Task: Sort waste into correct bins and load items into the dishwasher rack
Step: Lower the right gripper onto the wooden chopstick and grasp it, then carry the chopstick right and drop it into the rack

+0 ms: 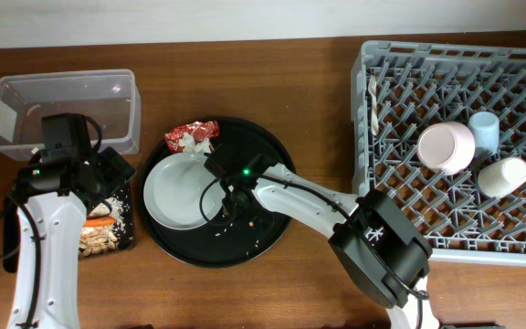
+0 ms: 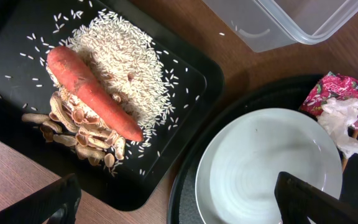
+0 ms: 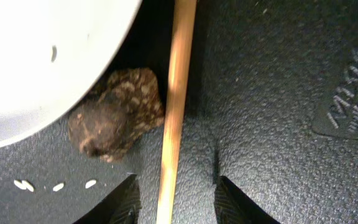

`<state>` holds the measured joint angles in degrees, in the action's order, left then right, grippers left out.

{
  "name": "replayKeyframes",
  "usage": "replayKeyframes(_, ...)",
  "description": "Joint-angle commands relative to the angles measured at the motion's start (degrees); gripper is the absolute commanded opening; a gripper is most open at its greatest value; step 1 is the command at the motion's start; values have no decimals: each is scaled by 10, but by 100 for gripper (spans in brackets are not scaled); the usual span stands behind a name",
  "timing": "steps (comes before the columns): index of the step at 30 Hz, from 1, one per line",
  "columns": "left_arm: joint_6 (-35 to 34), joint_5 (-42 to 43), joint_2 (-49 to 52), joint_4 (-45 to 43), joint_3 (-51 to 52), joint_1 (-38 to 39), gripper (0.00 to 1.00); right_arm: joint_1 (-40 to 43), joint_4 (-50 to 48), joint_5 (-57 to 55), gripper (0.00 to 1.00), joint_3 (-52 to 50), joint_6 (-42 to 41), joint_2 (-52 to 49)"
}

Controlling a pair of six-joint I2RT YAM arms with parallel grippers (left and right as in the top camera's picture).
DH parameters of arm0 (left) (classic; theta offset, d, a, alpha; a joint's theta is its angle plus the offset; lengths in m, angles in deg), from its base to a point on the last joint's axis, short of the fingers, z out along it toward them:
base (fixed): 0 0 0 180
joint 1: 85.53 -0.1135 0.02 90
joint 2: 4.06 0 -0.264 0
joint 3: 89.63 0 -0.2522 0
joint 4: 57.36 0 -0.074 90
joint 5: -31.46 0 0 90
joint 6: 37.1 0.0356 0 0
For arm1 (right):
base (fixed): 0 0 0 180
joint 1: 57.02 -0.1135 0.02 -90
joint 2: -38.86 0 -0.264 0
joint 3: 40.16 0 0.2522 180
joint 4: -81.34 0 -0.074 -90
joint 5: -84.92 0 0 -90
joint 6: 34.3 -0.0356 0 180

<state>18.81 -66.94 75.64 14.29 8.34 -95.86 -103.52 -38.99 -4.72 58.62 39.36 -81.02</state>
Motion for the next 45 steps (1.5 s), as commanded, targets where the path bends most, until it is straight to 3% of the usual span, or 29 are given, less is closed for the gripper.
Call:
replayKeyframes(1,3,0,-10,1,-11,-2,99,-2,-11,-26,41,-14,-5,4)
replayKeyframes(8,3,0,-10,1,-11,-2,99,-2,-44,-26,38,-47,-5,4)
replayKeyframes(12,3,0,-10,1,-11,-2,99,-2,-47,-37,28,-47,-5,4)
replayKeyframes(25,3,0,-10,1,-11,-2,99,-1,-46,-44,16,-47,-7,4)
replayKeyframes(29,3,0,-10,1,-11,-2,99,-1,-45,-51,4,-47,-9,4)
replayKeyframes(39,3,0,-10,1,-11,-2,99,25,12,-49,4,4,-37,28)
replayKeyframes(45,3,0,-10,1,-11,-2,99,73,71,-28,4,37,-38,96)
